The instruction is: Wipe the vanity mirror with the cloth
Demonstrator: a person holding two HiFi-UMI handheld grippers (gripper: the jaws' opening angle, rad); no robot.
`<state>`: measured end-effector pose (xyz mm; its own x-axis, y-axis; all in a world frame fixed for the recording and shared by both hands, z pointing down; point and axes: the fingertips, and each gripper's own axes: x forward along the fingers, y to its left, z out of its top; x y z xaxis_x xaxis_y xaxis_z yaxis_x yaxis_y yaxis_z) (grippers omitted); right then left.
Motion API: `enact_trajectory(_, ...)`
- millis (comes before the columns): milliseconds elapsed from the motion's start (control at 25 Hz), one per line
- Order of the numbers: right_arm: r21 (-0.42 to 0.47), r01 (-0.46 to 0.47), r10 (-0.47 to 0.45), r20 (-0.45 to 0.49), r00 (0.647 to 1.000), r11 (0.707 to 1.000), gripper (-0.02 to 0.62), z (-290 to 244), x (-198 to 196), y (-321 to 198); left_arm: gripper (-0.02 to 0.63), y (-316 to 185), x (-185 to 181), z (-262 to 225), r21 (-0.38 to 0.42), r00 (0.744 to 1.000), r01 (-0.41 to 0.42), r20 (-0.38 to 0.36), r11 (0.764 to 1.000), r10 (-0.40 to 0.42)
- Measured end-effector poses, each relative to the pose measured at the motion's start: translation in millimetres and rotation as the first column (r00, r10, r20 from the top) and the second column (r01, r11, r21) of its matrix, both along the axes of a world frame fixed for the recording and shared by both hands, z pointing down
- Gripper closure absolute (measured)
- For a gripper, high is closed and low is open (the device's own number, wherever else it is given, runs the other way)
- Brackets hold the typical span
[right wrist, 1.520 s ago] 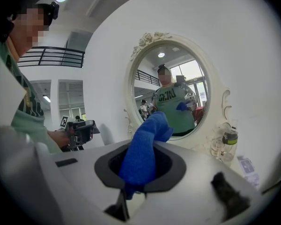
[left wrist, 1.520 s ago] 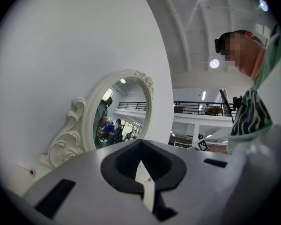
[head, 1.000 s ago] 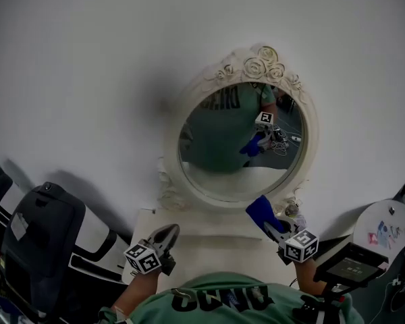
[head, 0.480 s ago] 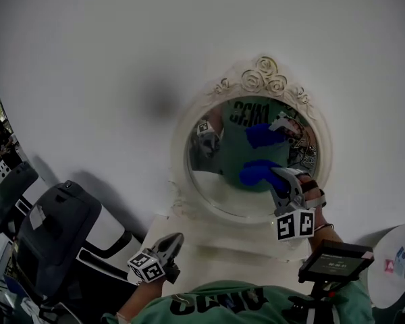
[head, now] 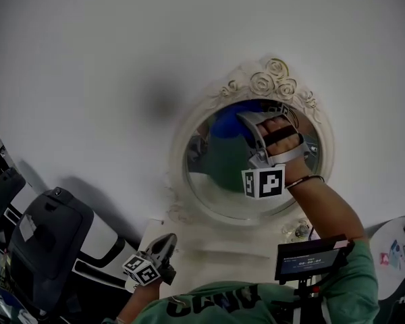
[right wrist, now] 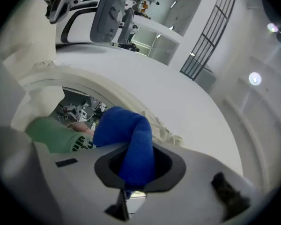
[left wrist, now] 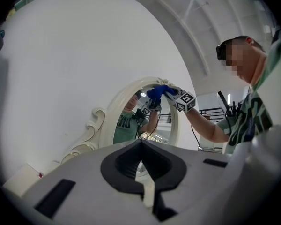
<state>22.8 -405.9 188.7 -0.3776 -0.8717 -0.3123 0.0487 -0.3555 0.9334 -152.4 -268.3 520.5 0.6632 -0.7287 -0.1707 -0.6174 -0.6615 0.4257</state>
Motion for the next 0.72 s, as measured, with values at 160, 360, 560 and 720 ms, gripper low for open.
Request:
enact_trajectory(160, 0.021, -0.064, 0.065, -0.057, 0.996, 0.998, 0.545, -1, -8, -21, 0.606, -2, -10, 1, 0.007, 1.000, 0.007, -0.023, 1.000, -0.007)
enact_trajectory(360, 0.073, -0.097, 0.104, -0.102, 0.989, 0.993, 0.546, -4, -11, -32, 0.606, -4, -17, 6, 0.000, 0.999, 0.017, -0.041, 1.000, -0.017)
enact_trajectory(560, 0.097, -0.158, 0.166, -0.073, 0.983, 0.983, 0.546, -13, 15, -29, 0.606, -4, -7, 4, 0.008, 0.999, -0.003, -0.045, 1.000, 0.003)
enact_trajectory(720, 0.098, -0.240, 0.244, -0.042, 0.969, 0.966, 0.546, -18, 62, -25, 0.606, -6, -4, 3, 0.008, 0.999, -0.005, -0.040, 1.000, 0.005)
